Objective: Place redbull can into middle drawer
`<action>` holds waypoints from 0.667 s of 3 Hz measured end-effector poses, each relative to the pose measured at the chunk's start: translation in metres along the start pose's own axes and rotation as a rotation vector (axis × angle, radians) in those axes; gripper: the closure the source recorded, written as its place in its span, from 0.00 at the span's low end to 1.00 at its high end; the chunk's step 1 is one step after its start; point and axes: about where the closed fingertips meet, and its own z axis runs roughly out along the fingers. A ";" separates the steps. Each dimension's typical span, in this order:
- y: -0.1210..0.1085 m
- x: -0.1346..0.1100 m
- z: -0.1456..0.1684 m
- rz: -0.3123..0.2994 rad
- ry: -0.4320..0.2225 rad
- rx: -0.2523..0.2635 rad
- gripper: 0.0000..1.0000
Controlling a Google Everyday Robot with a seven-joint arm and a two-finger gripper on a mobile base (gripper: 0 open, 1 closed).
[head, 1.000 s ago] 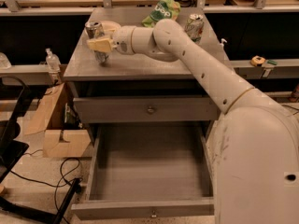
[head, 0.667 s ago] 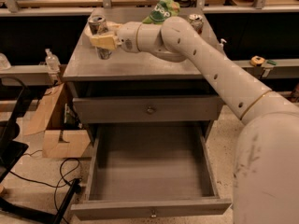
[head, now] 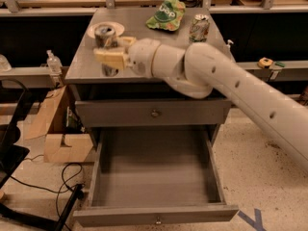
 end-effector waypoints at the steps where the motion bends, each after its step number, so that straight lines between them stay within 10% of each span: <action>1: 0.041 0.058 -0.044 0.054 0.044 -0.019 1.00; 2: 0.094 0.156 -0.074 0.137 0.141 -0.085 1.00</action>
Offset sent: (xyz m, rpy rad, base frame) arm -0.1747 -0.0358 -0.3142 -0.1468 0.3649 0.1687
